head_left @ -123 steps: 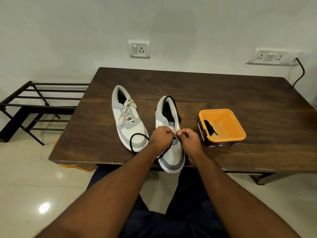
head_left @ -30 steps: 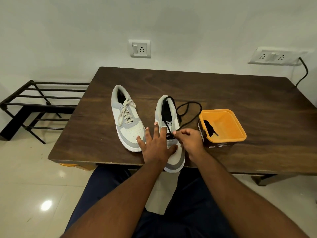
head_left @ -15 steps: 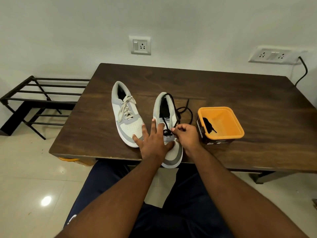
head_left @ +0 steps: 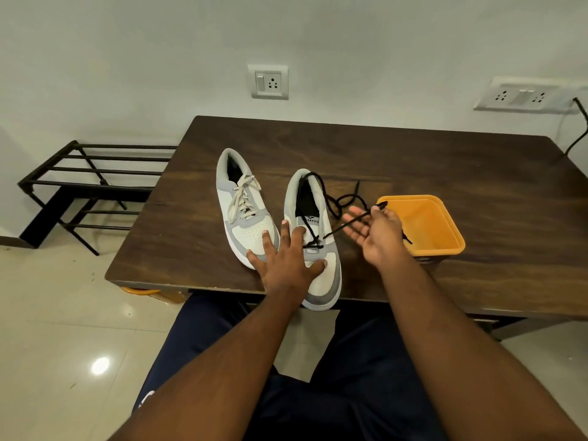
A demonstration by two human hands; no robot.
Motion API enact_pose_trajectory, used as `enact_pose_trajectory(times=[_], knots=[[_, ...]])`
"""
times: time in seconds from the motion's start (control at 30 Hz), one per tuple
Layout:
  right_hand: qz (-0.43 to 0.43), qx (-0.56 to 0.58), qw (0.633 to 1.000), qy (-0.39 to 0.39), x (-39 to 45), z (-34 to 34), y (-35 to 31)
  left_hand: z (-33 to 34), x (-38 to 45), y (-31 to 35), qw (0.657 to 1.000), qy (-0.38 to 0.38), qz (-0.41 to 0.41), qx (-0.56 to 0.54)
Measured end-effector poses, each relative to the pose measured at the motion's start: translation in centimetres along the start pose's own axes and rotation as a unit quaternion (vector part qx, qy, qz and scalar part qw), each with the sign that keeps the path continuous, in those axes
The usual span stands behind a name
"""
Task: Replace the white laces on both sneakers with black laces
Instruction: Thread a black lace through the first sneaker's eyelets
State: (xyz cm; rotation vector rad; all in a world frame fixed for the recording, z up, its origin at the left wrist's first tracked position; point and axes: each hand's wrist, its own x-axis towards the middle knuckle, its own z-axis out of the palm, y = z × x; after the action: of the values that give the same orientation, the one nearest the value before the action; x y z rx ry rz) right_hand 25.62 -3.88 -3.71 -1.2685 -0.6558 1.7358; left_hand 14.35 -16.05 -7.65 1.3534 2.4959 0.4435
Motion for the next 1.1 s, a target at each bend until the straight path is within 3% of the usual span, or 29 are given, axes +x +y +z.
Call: enact_pose_trajectory(times=[0.13,0.33,0.53,0.67,1.1], knots=[[-0.002,-0.034,0.999,-0.008,0.4,-0.2,-0.3,0.0,-0.1,-0.1,1.0,-0.002,0.001,0.001],[0.032,-0.207,0.976,-0.062,-2.2,-0.9,4.5,0.4,0.1,0.0,1.0,0.002,0.006,0.009],[-0.044,-0.18,0.983,-0.006,-2.3,0.8,6.4,0.4,0.1,-0.1,1.0,-0.003,0.004,0.011],[-0.063,-0.187,0.98,-0.016,-2.1,1.1,6.5,0.4,0.1,-0.1,1.0,-0.006,0.007,0.017],[-0.016,-0.072,0.997,-0.015,-1.4,0.7,6.1,0.9,-0.1,-0.1,1.0,0.005,-0.005,-0.003]])
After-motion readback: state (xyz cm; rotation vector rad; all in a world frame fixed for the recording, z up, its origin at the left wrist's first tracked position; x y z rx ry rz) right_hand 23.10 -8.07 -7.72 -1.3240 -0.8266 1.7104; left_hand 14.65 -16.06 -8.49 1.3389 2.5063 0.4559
